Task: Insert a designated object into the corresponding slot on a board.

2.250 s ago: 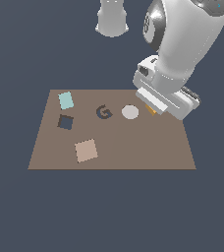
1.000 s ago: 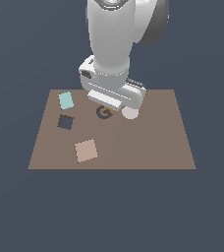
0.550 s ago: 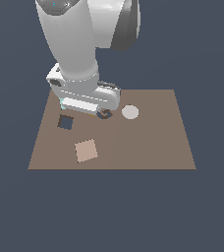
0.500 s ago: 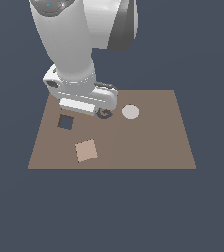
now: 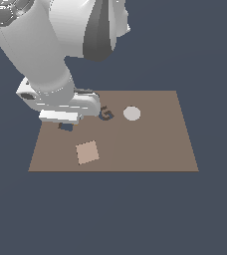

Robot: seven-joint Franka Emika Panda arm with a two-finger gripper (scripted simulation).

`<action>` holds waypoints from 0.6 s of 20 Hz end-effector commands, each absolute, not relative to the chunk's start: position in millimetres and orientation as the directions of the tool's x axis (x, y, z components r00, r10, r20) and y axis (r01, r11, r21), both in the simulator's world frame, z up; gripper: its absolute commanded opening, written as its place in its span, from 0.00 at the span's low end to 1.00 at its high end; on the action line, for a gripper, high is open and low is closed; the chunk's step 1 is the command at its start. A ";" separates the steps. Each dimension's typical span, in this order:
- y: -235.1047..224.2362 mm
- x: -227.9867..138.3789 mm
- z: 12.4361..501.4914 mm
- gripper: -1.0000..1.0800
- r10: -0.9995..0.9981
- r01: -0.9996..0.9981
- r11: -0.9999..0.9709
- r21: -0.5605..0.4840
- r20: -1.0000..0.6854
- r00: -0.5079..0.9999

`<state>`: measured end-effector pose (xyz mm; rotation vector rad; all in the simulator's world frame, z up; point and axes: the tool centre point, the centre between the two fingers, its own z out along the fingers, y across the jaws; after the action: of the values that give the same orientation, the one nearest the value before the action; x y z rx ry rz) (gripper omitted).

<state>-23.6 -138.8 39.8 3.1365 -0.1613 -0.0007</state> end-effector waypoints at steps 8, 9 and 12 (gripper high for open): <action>-160.6 -5.8 40.5 0.00 -0.030 -0.030 -1.000 0.001 0.000 1.000; -161.3 -5.2 40.5 0.00 -0.028 -0.028 -1.000 0.001 0.000 1.000; -161.3 -4.6 40.5 0.00 -0.027 -0.027 -1.000 0.001 0.000 1.000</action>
<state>-5.4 -161.5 40.3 3.1405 -0.0457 -0.0009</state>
